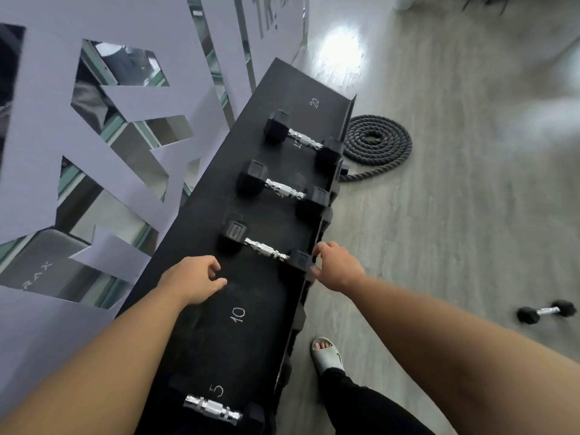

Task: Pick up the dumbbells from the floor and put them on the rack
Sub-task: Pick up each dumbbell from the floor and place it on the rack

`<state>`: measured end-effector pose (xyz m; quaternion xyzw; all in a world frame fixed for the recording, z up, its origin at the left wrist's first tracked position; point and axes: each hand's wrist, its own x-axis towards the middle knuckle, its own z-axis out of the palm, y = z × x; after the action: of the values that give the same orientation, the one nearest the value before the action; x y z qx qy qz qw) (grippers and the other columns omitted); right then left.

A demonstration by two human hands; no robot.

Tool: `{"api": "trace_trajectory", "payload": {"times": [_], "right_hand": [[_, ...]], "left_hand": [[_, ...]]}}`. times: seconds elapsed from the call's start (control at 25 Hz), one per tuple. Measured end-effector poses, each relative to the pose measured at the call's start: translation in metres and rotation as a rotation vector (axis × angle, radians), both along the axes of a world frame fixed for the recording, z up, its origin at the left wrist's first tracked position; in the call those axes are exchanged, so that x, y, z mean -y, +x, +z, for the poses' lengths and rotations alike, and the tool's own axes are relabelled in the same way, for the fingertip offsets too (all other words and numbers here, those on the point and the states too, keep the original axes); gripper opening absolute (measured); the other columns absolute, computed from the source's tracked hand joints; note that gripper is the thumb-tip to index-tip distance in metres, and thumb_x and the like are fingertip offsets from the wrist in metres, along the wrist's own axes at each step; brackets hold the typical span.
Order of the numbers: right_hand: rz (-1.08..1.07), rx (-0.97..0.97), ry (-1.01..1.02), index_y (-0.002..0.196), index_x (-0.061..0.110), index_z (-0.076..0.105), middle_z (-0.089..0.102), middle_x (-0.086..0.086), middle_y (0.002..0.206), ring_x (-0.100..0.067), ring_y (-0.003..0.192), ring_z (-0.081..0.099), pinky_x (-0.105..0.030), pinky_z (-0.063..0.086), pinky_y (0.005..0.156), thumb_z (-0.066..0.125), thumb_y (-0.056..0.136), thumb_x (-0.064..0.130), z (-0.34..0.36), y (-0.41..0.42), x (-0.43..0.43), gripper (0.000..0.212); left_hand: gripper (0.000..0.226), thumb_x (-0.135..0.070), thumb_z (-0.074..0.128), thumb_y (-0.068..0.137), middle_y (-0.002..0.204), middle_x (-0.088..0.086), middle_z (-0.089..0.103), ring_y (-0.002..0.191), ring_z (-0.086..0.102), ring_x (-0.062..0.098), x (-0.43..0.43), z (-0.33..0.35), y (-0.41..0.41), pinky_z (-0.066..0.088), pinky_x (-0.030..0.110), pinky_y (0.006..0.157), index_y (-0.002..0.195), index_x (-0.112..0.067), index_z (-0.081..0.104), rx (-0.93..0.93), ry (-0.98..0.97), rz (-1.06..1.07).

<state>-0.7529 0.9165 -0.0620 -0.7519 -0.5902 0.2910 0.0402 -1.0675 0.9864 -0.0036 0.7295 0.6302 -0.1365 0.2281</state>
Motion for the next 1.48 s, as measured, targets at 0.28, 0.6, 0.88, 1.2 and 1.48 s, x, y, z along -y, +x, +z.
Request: {"api": "trace_trajectory", "payload": {"times": [0.28, 0.6, 0.88, 1.2, 1.48], "right_hand": [[-0.023, 0.062, 0.077, 0.122, 0.025, 0.059, 0.068, -0.002, 0.114, -0.028, 0.103, 0.065, -0.038, 0.051, 0.078, 0.060, 0.093, 0.044, 0.071, 0.026, 0.129, 0.035], [-0.181, 0.213, -0.066, 0.130, 0.026, 0.057, 0.067, 0.000, 0.125, -0.026, 0.115, 0.063, -0.036, 0.044, 0.080, 0.058, 0.094, 0.046, 0.095, 0.115, 0.278, 0.041], [-0.300, 0.284, -0.174, 0.128, 0.027, 0.061, 0.068, -0.003, 0.127, -0.028, 0.118, 0.062, -0.037, 0.045, 0.086, 0.061, 0.091, 0.046, 0.094, 0.221, 0.408, 0.041], [-0.411, 0.224, -0.291, 0.125, 0.026, 0.061, 0.065, -0.003, 0.125, -0.027, 0.114, 0.062, -0.036, 0.045, 0.082, 0.057, 0.089, 0.043, 0.075, 0.356, 0.546, 0.040], [-0.287, 0.198, -0.356, 0.128, 0.026, 0.058, 0.064, -0.002, 0.128, -0.027, 0.113, 0.062, -0.036, 0.046, 0.081, 0.057, 0.090, 0.041, 0.064, 0.402, 0.524, 0.041]], "left_hand": [[0.028, -0.067, 0.068, 0.073, 0.087, -0.027, 0.068, 0.085, 0.064, 0.000, 0.098, 0.069, 0.052, 0.051, 0.029, 0.076, 0.088, -0.043, 0.064, 0.098, 0.083, -0.196], [0.036, -0.070, 0.063, 0.073, 0.090, -0.027, 0.066, 0.090, 0.062, 0.002, 0.185, 0.090, 0.153, 0.052, 0.031, 0.078, 0.098, -0.044, 0.063, 0.079, 0.045, -0.472], [0.047, -0.068, 0.060, 0.079, 0.104, -0.020, 0.068, 0.101, 0.062, 0.009, 0.274, 0.083, 0.272, 0.055, 0.038, 0.091, 0.116, -0.039, 0.063, 0.008, -0.010, -0.669], [0.048, -0.066, 0.063, 0.083, 0.111, -0.016, 0.069, 0.108, 0.062, 0.013, 0.387, 0.058, 0.426, 0.053, 0.038, 0.094, 0.119, -0.034, 0.064, 0.002, -0.078, -0.654], [0.047, -0.066, 0.065, 0.082, 0.107, -0.019, 0.068, 0.104, 0.063, 0.011, 0.382, 0.057, 0.464, 0.054, 0.037, 0.092, 0.117, -0.036, 0.063, 0.080, -0.050, -0.476]]}}
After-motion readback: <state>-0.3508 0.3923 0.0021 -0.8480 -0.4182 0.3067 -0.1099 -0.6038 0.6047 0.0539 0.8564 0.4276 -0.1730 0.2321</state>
